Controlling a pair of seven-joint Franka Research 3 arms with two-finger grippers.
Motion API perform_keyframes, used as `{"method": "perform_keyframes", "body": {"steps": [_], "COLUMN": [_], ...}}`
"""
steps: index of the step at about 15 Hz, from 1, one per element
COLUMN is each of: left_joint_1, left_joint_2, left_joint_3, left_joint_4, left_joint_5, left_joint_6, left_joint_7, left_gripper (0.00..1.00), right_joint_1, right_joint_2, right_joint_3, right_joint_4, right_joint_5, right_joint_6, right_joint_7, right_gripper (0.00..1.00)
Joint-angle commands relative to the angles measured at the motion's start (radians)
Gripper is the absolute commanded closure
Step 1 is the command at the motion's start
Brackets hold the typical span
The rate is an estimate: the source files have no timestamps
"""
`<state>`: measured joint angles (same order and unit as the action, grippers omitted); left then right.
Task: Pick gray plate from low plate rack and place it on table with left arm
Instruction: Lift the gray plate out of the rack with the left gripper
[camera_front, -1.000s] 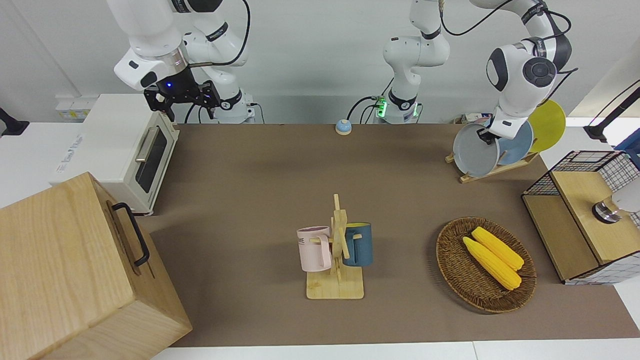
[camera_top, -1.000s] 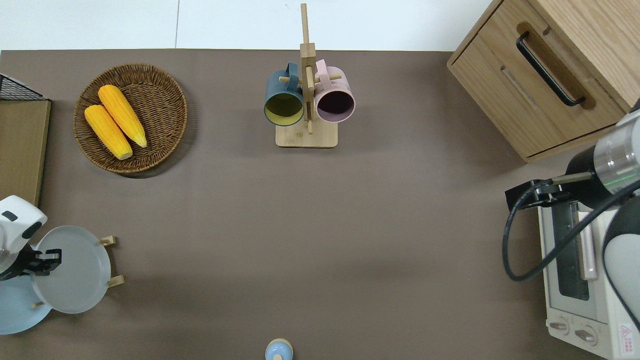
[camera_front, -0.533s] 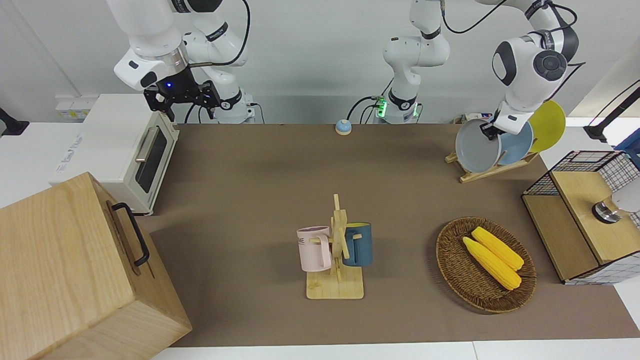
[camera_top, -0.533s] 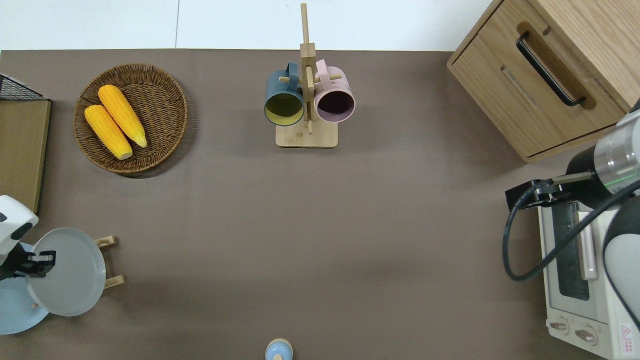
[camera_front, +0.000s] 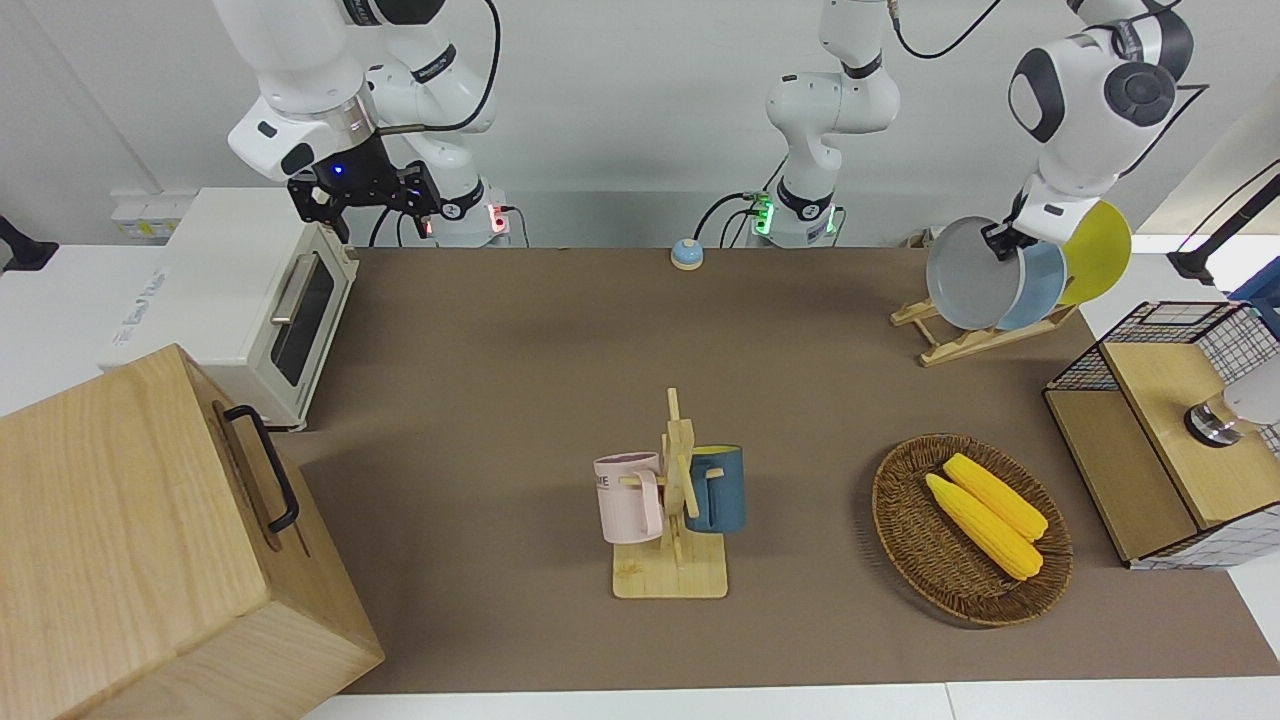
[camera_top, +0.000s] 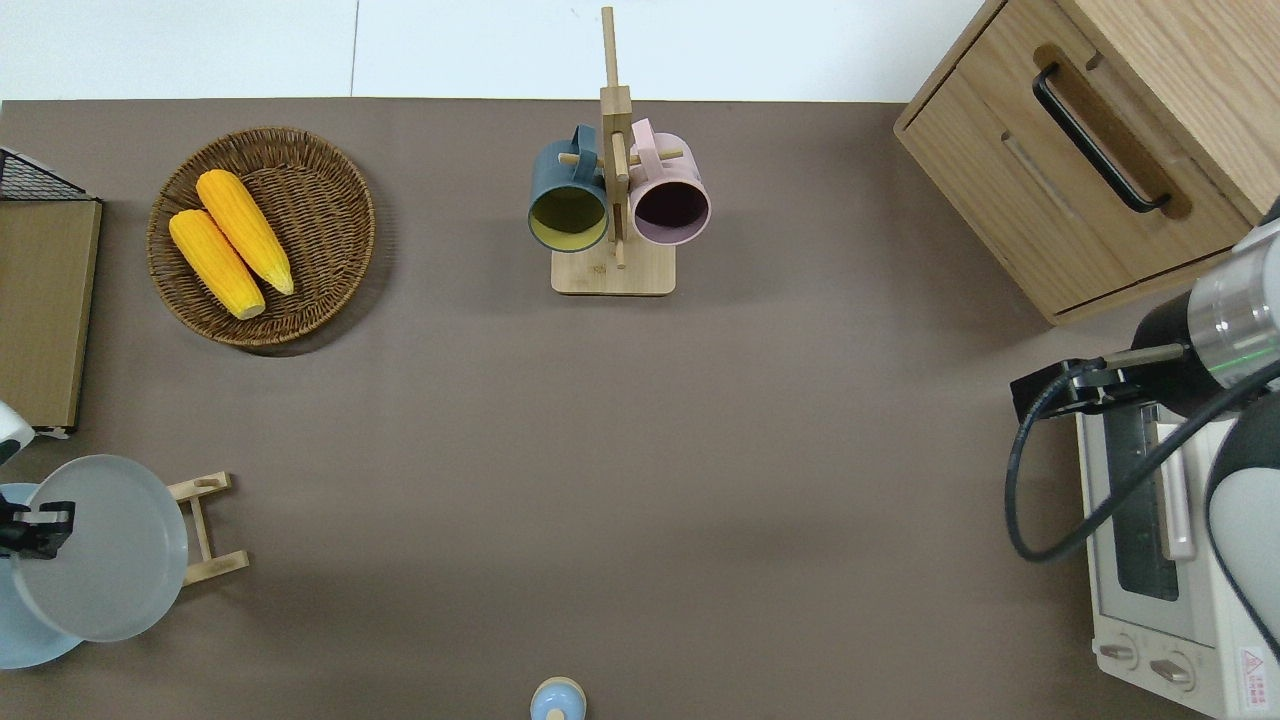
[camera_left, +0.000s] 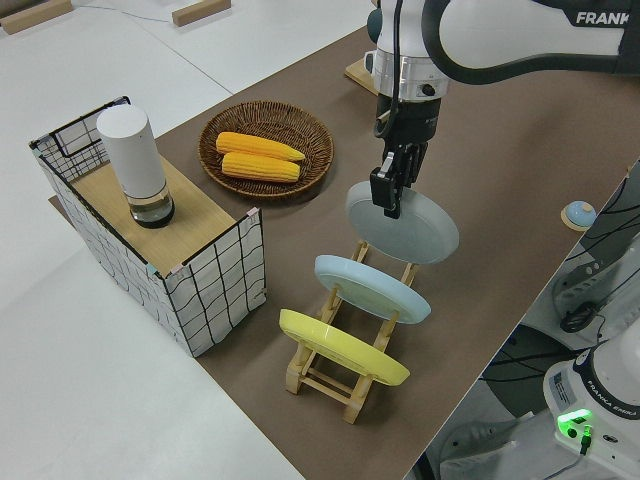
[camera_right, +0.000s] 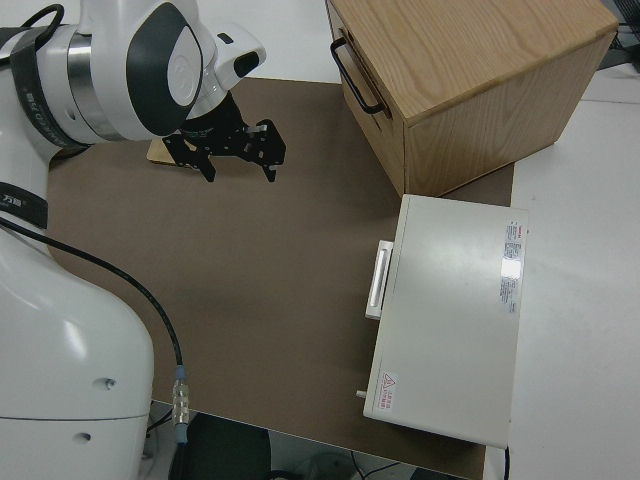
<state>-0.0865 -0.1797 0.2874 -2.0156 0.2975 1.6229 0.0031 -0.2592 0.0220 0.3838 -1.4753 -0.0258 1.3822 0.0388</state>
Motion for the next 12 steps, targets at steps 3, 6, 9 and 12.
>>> {"method": "perform_keyframes", "body": {"steps": [3,6,9,12], "left_joint_1": [-0.006,-0.009,-0.012,-0.016], "left_joint_2": [-0.004,-0.004,0.002,0.025], "left_joint_3": [0.006,-0.002,0.001,0.012], "left_joint_4": [0.159,0.219,0.232,0.222], "left_joint_5": [-0.076,-0.145,-0.262,-0.406], "left_joint_6": [-0.129,-0.181,-0.216,-0.216], "left_joint_7": [0.021,0.008,-0.011,-0.017], "left_gripper": [1.0,1.0,1.0,1.0], "right_joint_1": [-0.023,-0.023,-0.023,-0.023], "right_joint_2": [-0.002,-0.002,-0.002,-0.002], "right_joint_3": [0.021,0.021,0.021,0.021], "right_joint_4": [0.007,0.007,0.007,0.007], "right_joint_5": [-0.006,-0.006,-0.005,-0.006], "right_joint_6": [-0.011,-0.011,-0.012,-0.011], "right_joint_7": [0.012,0.012,0.012,0.012], "right_gripper": [0.017,0.017,0.017,0.017]}}
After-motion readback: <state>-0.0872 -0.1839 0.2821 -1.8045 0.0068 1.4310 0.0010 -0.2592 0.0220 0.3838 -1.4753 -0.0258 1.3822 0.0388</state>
